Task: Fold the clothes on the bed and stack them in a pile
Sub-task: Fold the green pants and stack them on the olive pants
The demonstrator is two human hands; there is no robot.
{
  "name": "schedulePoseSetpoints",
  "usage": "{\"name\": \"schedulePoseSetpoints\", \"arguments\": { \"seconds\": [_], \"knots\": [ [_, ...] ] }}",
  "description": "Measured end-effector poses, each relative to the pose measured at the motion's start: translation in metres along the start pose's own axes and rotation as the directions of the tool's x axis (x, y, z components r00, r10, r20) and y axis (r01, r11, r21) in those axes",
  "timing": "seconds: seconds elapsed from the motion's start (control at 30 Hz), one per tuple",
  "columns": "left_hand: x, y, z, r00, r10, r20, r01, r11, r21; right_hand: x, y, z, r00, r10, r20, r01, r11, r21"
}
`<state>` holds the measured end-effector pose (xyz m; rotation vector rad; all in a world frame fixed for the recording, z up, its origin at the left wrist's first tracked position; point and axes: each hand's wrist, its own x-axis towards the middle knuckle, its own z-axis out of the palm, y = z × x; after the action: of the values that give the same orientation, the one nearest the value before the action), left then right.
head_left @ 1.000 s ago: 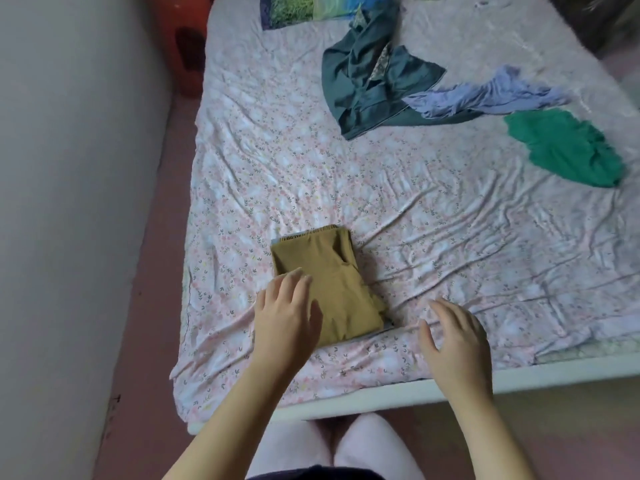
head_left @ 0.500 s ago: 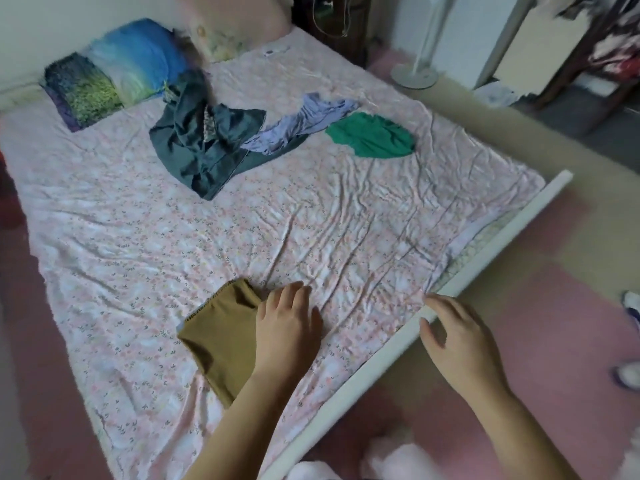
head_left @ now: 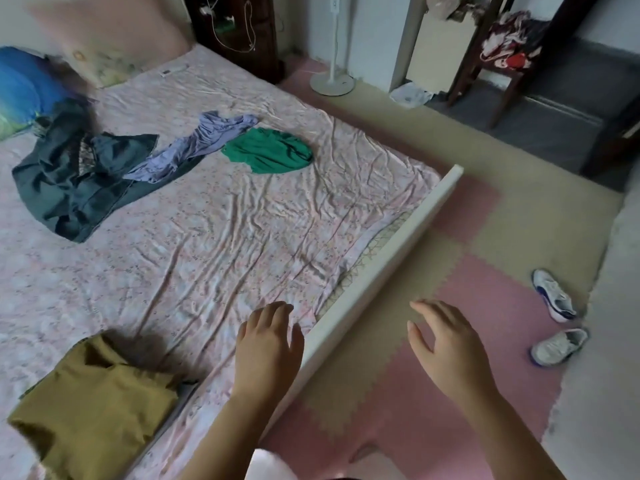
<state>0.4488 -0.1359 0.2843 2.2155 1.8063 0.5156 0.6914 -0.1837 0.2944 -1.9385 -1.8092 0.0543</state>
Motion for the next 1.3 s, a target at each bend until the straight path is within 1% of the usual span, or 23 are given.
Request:
{"name": "schedulePoseSetpoints", "arguments": {
  "seconds": [0.1,0.2,0.27,0.37,0.47,0.57,0.63,0.77,0.9,0.97,1.07,1.17,1.3],
  "knots": [
    [0.033,0.049,0.023,1.000,0.012,0.002,-0.012,1.000,-0.010,0.029,0.053,-0.010,1.000,-0.005,0.023,0.005,1.000,0.007],
    [0.067,0.074,0.041,1.000,0.013,0.008,-0.014,1.000,0.010,0.067,0.089,-0.007,0.999,-0.015,0.039,0.014,0.999,0.029],
    [0.097,0.078,0.056,0.999,-0.030,0.023,0.030,0.999,0.032,0.105,0.105,0.000,0.999,-0.031,0.040,0.029,0.999,0.041],
    [0.150,0.080,0.077,0.993,-0.097,0.061,0.094,0.995,0.042,0.164,0.127,0.020,0.994,-0.058,0.090,0.055,0.998,0.034],
    [0.207,0.077,0.095,0.988,-0.135,0.079,0.131,0.990,0.057,0.220,0.150,0.042,0.976,-0.081,0.203,0.081,0.997,0.005],
    [0.262,0.079,0.106,0.984,-0.171,0.044,0.167,0.983,0.071,0.278,0.171,0.055,0.956,-0.106,0.273,0.107,0.994,0.011],
    [0.300,0.084,0.111,0.982,-0.186,0.009,0.185,0.979,0.081,0.320,0.182,0.064,0.944,-0.153,0.292,0.157,0.988,0.010],
    [0.360,0.097,0.123,0.957,-0.284,-0.051,0.286,0.957,0.037,0.400,0.199,0.088,0.906,-0.232,0.355,0.228,0.972,0.054],
    [0.408,0.106,0.141,0.905,-0.410,-0.111,0.411,0.912,-0.015,0.480,0.215,0.121,0.840,-0.351,0.413,0.311,0.936,0.164],
    [0.431,0.107,0.150,0.858,-0.493,-0.142,0.495,0.868,-0.024,0.520,0.220,0.140,0.788,-0.420,0.449,0.354,0.907,0.227],
    [0.463,0.108,0.163,0.769,-0.612,-0.184,0.618,0.786,-0.031,0.578,0.224,0.170,0.706,-0.526,0.474,0.437,0.850,0.294],
    [0.500,0.096,0.184,0.696,-0.696,-0.176,0.704,0.709,-0.022,0.629,0.223,0.212,0.620,-0.605,0.499,0.481,0.796,0.368],
    [0.546,0.060,0.222,0.652,-0.745,-0.141,0.751,0.660,-0.022,0.674,0.221,0.295,0.579,-0.618,0.531,0.465,0.786,0.408]
  ]
}}
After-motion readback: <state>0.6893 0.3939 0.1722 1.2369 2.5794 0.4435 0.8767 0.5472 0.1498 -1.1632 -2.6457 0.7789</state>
